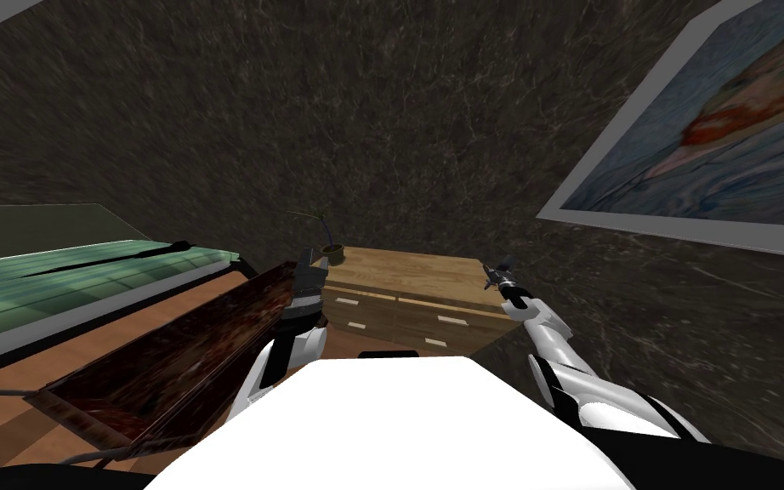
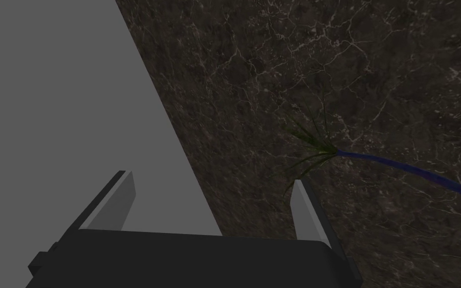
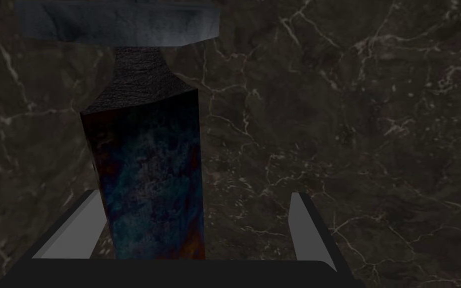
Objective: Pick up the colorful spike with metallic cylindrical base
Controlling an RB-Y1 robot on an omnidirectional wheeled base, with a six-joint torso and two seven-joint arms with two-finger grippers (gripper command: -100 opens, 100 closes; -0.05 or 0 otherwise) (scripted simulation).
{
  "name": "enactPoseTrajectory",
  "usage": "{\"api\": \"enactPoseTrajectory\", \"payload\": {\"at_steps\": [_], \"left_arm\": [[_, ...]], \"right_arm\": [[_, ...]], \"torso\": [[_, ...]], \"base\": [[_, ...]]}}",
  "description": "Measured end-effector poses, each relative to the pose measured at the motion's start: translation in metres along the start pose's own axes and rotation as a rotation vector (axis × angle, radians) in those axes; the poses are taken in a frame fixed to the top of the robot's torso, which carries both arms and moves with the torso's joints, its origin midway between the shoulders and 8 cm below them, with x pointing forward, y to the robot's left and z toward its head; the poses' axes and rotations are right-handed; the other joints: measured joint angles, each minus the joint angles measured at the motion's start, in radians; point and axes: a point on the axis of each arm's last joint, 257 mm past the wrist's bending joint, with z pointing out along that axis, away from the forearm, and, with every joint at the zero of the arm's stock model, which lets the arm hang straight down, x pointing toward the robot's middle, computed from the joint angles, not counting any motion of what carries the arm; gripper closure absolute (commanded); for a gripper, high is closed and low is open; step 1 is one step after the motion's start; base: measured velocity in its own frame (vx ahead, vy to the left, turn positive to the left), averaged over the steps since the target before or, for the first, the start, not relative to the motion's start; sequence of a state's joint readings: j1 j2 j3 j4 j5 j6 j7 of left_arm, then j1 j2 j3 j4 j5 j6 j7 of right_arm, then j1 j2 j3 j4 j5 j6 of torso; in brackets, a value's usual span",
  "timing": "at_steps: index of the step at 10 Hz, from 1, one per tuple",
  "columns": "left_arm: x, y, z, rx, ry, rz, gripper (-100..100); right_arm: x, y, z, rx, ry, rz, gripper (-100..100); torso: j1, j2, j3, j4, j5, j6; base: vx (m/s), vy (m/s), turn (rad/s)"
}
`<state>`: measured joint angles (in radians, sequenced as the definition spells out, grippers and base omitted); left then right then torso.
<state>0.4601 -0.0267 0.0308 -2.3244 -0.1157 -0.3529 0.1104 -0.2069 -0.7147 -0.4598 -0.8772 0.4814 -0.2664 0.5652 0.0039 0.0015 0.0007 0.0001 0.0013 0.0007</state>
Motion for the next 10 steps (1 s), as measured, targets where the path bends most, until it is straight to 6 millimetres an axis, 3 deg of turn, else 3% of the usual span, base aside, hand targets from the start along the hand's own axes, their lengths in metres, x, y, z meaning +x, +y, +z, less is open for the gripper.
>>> {"api": "enactPoseTrajectory", "payload": {"at_steps": [3,5,7,8,10], "left_arm": [[0.0,0.0,0.0,0.0,0.0,0.0,0],[0.0,0.0,0.0,0.0,0.0,0.0,0],[0.0,0.0,0.0,0.0,0.0,0.0,0],[0.0,0.0,0.0,0.0,0.0,0.0,0],[0.0,0.0,0.0,0.0,0.0,0.0,0]], "right_arm": [[0.016,-0.01,-0.001,0.019,0.033,0.007,-100],[-0.009,-0.009,0.009,0.003,-0.006,0.01,-100],[0.006,-0.017,0.006,0.014,0.018,0.014,-100],[0.008,-0.017,0.006,0.016,0.021,0.014,100],[0.008,-0.017,0.006,0.016,0.021,0.012,100]], "torso": [[-0.005,0.0,0.0,0.0,-0.001,0.0],[-0.001,0.0,0.0,0.0,0.0,0.0],[-0.004,0.0,0.0,0.0,-0.001,0.0],[-0.004,0.0,0.0,0.0,-0.001,0.0],[-0.004,0.0,0.0,0.0,-0.002,0.0]], "base": [[-0.001,0.009,-0.007],[0.003,0.039,-0.012],[0.0,0.0,0.0],[0.0,0.0,0.0],[0.0,0.0,0.0]]}}
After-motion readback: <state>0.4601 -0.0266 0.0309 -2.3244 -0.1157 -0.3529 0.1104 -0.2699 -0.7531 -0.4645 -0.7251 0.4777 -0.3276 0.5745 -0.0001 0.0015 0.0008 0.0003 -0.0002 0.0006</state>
